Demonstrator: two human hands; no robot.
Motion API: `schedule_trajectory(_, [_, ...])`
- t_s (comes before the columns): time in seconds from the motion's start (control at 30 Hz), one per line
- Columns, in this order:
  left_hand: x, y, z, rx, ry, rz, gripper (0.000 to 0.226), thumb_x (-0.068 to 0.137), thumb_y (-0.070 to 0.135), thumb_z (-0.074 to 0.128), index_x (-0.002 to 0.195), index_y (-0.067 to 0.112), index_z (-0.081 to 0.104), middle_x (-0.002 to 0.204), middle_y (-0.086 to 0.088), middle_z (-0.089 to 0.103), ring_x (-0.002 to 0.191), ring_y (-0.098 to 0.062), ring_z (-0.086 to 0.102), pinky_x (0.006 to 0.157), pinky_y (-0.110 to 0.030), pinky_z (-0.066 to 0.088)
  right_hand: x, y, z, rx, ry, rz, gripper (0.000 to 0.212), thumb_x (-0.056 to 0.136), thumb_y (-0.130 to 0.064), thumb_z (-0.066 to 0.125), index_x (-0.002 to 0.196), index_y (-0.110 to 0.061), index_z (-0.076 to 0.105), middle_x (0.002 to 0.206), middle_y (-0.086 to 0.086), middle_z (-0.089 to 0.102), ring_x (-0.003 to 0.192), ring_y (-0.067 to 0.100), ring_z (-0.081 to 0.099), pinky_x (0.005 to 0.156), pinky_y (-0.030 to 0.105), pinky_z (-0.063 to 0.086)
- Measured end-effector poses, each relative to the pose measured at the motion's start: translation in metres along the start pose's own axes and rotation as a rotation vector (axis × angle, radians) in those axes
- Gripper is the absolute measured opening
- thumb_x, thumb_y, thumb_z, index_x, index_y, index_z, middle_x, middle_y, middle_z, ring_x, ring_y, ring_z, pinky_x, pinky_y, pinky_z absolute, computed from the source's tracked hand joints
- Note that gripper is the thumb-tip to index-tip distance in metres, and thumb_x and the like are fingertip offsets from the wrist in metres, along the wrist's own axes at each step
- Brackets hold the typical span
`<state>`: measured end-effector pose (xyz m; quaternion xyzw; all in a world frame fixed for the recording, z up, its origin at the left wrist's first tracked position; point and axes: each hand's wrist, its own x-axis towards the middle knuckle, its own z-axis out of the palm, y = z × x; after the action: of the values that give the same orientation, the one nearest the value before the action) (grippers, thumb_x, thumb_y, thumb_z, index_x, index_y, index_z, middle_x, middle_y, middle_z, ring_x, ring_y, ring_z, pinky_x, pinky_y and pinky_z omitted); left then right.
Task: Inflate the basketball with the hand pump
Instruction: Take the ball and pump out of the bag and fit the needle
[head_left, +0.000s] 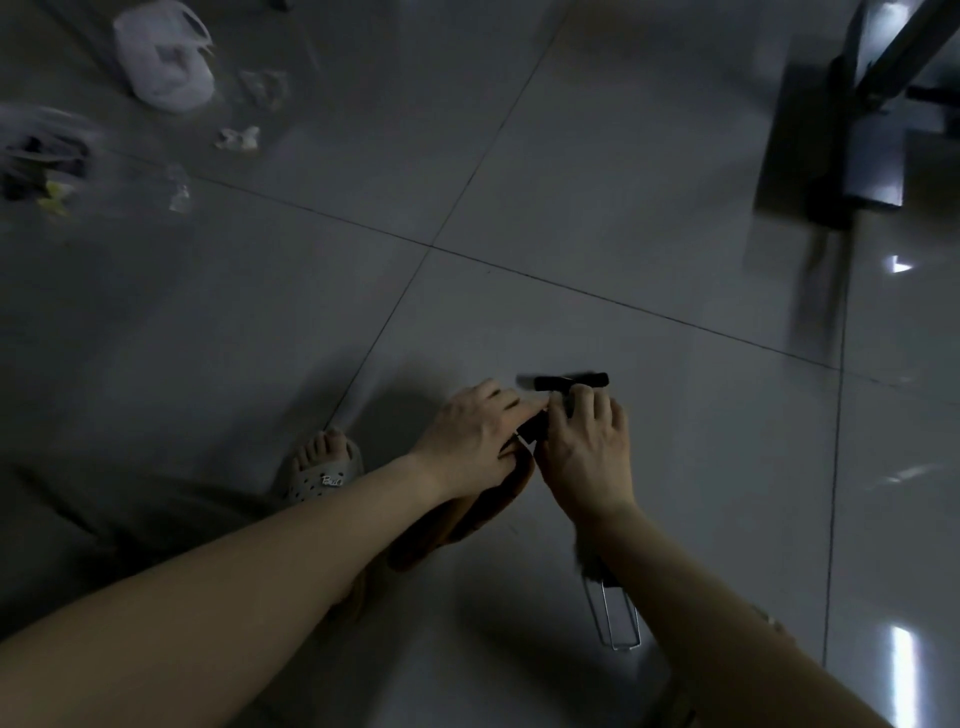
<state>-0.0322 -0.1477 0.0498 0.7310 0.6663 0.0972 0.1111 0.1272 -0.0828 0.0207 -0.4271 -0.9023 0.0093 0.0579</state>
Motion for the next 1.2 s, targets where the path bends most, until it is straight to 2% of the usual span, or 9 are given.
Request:
schedule_trajectory(0.17, [0.002, -0.005, -0.004, 0.07, -0.062, 0.061, 0.063, 0.089, 0.028, 0.065, 0.147, 0.024, 0.042, 0.116, 0.002, 0.057, 0.106, -0.018, 0.048, 0.081, -0.026, 0.037, 0.0, 0.005, -0.005, 0.174, 0.026, -0.029, 0.06, 0.084, -0.022, 0.07, 0.137, -0.007, 0.046, 0.119, 0.014, 0.056, 0.11, 0.031, 0.053, 0.096, 0.045, 0.048])
schedule_trajectory(0.33, [0.008, -0.015, -0.011, 0.006, -0.111, 0.034, 0.057, 0.092, 0.027, 0.06, 0.146, 0.026, 0.041, 0.117, 0.003, 0.055, 0.109, -0.017, 0.046, 0.082, -0.027, 0.042, 0.004, 0.019, -0.007, 0.321, -0.035, -0.063, 0.057, 0.08, -0.012, 0.069, 0.134, -0.009, 0.051, 0.125, 0.011, 0.054, 0.114, 0.029, 0.052, 0.094, 0.045, 0.052])
schedule_trajectory(0.47, [0.006, -0.026, -0.016, -0.056, -0.155, -0.025, 0.06, 0.091, 0.029, 0.061, 0.147, 0.029, 0.038, 0.119, 0.006, 0.056, 0.112, -0.014, 0.044, 0.09, -0.034, 0.049, 0.004, 0.019, -0.004, 0.254, -0.186, -0.109, 0.076, 0.087, -0.032, 0.068, 0.152, -0.02, 0.03, 0.153, 0.005, 0.037, 0.14, 0.026, 0.034, 0.118, 0.041, 0.027])
schedule_trajectory(0.57, [0.005, -0.029, -0.022, -0.069, -0.169, -0.017, 0.062, 0.09, 0.029, 0.065, 0.146, 0.028, 0.039, 0.119, 0.005, 0.057, 0.112, -0.013, 0.044, 0.091, -0.033, 0.048, 0.005, 0.011, 0.002, 0.144, -0.174, -0.097, 0.085, 0.087, -0.042, 0.068, 0.155, -0.02, 0.022, 0.159, 0.007, 0.029, 0.146, 0.028, 0.027, 0.122, 0.045, 0.014])
schedule_trajectory(0.63, [0.003, -0.032, -0.025, -0.068, -0.177, -0.008, 0.062, 0.089, 0.029, 0.066, 0.146, 0.027, 0.041, 0.118, 0.005, 0.058, 0.11, -0.013, 0.044, 0.092, -0.032, 0.047, 0.006, 0.004, 0.005, 0.063, -0.145, -0.101, 0.089, 0.086, -0.047, 0.068, 0.156, -0.014, 0.025, 0.16, 0.01, 0.028, 0.146, 0.031, 0.027, 0.123, 0.049, 0.013])
schedule_trajectory(0.77, [0.0, -0.036, -0.026, -0.056, -0.186, -0.017, 0.056, 0.088, 0.032, 0.066, 0.14, 0.027, 0.046, 0.113, 0.008, 0.061, 0.107, -0.012, 0.045, 0.091, -0.036, 0.049, 0.014, -0.005, 0.009, -0.007, -0.103, -0.14, 0.089, 0.085, -0.049, 0.068, 0.153, -0.004, 0.031, 0.156, 0.014, 0.035, 0.14, 0.034, 0.036, 0.119, 0.054, 0.024])
schedule_trajectory(0.87, [-0.001, -0.04, -0.027, -0.035, -0.189, -0.034, 0.05, 0.087, 0.035, 0.066, 0.133, 0.025, 0.051, 0.108, 0.006, 0.063, 0.104, -0.014, 0.047, 0.087, -0.036, 0.05, 0.025, -0.014, 0.009, -0.003, -0.083, -0.161, 0.083, 0.083, -0.048, 0.07, 0.144, -0.002, 0.039, 0.14, 0.013, 0.044, 0.124, 0.031, 0.047, 0.112, 0.051, 0.033])
schedule_trajectory(0.97, [-0.001, -0.044, -0.028, -0.022, -0.197, -0.052, 0.045, 0.088, 0.036, 0.066, 0.129, 0.024, 0.051, 0.104, 0.004, 0.063, 0.102, -0.016, 0.048, 0.083, -0.035, 0.049, 0.034, -0.02, 0.009, 0.014, -0.065, -0.174, 0.078, 0.08, -0.05, 0.072, 0.137, -0.003, 0.045, 0.127, 0.012, 0.049, 0.113, 0.03, 0.051, 0.108, 0.05, 0.036])
schedule_trajectory(1.2, [-0.002, -0.045, -0.027, -0.025, -0.226, -0.069, 0.042, 0.09, 0.035, 0.063, 0.128, 0.021, 0.05, 0.103, 0.0, 0.064, 0.096, -0.017, 0.047, 0.077, -0.03, 0.042, 0.044, -0.021, 0.015, 0.015, -0.062, -0.192, 0.078, 0.081, -0.056, 0.069, 0.134, -0.003, 0.047, 0.122, 0.013, 0.052, 0.111, 0.031, 0.052, 0.106, 0.05, 0.038])
